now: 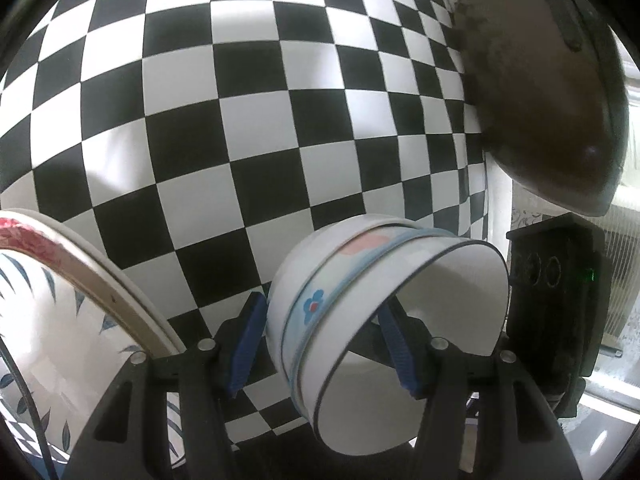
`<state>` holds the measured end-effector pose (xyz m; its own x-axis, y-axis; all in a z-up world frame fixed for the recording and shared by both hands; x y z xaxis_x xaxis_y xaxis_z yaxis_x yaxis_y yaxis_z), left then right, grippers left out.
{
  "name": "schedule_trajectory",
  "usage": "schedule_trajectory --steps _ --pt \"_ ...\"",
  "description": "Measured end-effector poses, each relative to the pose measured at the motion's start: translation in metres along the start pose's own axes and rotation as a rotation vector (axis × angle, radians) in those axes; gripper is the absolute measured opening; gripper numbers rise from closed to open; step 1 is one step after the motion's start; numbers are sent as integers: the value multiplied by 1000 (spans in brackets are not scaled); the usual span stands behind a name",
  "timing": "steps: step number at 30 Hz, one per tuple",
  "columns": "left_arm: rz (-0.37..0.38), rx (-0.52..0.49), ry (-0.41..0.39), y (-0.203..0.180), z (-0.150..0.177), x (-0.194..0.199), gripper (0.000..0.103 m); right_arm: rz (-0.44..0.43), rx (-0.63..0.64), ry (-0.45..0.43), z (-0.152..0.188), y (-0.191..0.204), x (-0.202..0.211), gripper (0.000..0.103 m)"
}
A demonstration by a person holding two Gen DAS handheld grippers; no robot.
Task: Organize plates and bowls
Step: 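Lift the nested bowls with the left tool while the right tool carries them toward the plate stack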
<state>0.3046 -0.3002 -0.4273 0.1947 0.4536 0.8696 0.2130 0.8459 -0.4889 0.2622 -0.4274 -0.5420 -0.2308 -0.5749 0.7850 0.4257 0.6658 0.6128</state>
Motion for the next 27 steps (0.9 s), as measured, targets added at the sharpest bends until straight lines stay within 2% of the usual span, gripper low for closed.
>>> schedule_trajectory --steps 10,17,25,27 --pt "-3 -32 -55 -6 5 35 55 -8 48 -12 2 51 9 66" --pt "-2 -19 -93 5 11 68 55 -16 106 5 11 98 11 66" --pt "-5 39 -168 35 20 108 55 -26 188 34 27 187 -10 66" --pt "-9 60 -181 47 23 117 55 -26 208 48 30 210 -30 66"
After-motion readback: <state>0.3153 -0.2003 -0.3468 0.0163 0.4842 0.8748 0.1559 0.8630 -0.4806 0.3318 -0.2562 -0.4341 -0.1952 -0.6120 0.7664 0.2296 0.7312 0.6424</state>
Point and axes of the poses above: each gripper's, at about its wrist camera, not at the fingertips, and x roughly against the way its jaws point, y to its left, z to its underside, the point moved 9 cm from there along -x, roughly the way its jaws point, and after that the axes turned 10 degrees about -y, right-handed, at the moved point
